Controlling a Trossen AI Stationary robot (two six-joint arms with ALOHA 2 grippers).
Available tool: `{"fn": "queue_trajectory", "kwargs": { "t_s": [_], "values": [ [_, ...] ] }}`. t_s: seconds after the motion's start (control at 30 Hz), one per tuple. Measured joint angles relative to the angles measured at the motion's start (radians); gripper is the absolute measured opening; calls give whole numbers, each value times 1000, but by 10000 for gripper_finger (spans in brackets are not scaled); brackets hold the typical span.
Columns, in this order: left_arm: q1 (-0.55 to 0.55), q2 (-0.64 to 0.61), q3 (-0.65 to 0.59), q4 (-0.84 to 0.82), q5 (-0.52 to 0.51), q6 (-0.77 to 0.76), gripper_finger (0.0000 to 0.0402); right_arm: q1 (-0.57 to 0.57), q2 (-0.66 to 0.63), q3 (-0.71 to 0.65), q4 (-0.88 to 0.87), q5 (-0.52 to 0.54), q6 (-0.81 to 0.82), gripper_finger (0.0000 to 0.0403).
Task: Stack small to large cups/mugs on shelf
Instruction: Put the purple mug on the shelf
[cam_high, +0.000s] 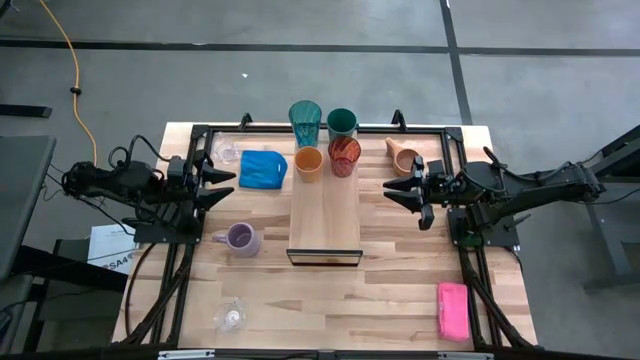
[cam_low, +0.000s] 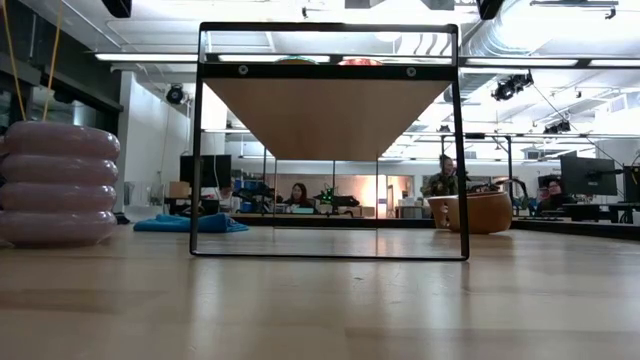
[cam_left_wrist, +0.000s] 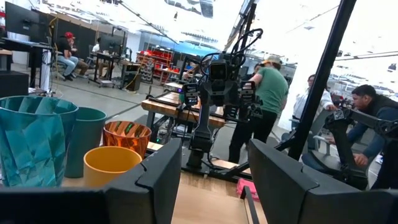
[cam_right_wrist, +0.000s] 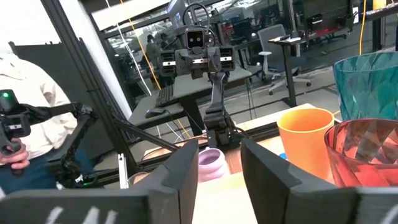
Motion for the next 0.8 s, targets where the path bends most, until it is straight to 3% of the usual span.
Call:
{"fn": "queue_trajectory", "kwargs": {
  "t_s": [0.8],
  "values": [
    [0,0,0,-8,0,0,175,0,0,0,0,0,-23,114]
  ]
}}
